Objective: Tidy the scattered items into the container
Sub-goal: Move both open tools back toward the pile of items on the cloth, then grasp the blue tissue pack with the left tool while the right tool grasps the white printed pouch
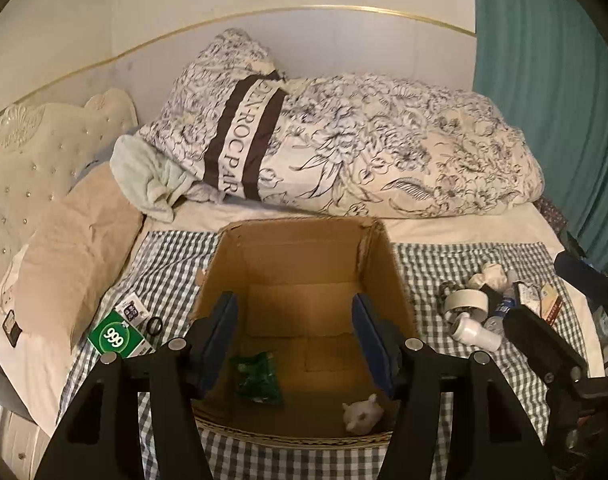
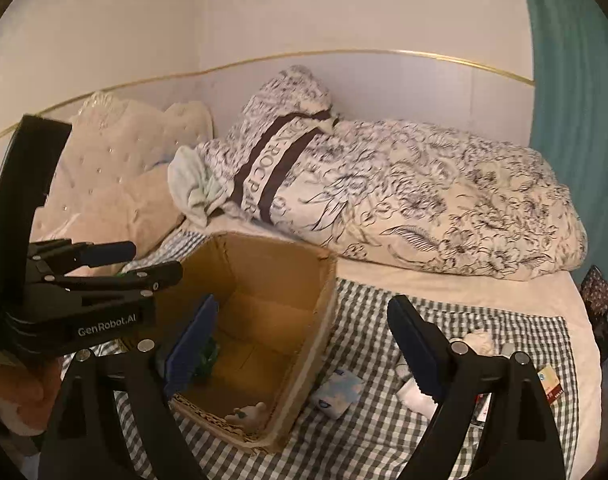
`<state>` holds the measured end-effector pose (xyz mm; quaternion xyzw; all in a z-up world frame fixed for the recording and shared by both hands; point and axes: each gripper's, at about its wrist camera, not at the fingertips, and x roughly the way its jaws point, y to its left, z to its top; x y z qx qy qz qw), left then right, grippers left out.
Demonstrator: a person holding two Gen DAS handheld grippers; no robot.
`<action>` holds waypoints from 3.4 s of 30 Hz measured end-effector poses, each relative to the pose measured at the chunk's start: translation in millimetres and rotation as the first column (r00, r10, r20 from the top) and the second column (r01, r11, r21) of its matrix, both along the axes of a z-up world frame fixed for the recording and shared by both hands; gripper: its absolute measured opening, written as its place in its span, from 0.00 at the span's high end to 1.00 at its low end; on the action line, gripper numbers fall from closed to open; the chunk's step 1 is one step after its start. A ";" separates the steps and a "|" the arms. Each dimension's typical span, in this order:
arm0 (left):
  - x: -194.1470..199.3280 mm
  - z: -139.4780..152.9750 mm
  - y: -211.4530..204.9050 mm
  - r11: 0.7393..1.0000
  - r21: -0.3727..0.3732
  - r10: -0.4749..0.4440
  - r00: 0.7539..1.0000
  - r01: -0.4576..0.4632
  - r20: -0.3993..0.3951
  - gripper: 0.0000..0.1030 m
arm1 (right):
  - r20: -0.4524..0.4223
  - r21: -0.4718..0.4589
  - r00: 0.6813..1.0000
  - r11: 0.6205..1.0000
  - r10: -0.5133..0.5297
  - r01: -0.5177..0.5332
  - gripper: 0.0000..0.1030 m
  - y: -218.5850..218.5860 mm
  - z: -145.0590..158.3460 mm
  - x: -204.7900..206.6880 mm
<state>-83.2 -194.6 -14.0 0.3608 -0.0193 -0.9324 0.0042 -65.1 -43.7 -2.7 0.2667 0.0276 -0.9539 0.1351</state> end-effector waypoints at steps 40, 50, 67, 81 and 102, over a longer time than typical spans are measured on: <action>22.8 18.8 133.3 0.985 0.003 -0.169 0.974 0.172 -0.151 0.00 | -0.103 -0.102 0.955 0.958 -0.278 0.267 0.00 195.0 29.8 81.2; 8.9 -1.6 166.8 0.974 0.016 -0.221 0.965 0.226 -0.138 0.00 | -0.063 -0.052 0.953 0.954 -0.297 0.294 0.00 218.6 7.4 73.3; -23.9 -88.2 191.3 0.969 0.040 -0.243 0.970 0.242 0.021 0.00 | 0.142 -0.025 0.932 0.940 -0.333 0.340 0.00 245.9 -71.3 37.0; -47.0 -141.0 199.5 0.976 0.023 -0.217 0.968 0.216 0.124 0.00 | 0.286 -0.008 0.902 0.941 -0.322 0.339 0.00 252.3 -132.7 0.9; -73.4 -203.3 209.9 0.983 -0.023 -0.172 0.960 0.182 0.220 0.00 | 0.367 0.073 0.866 0.938 -0.341 0.339 0.00 240.8 -189.0 -49.6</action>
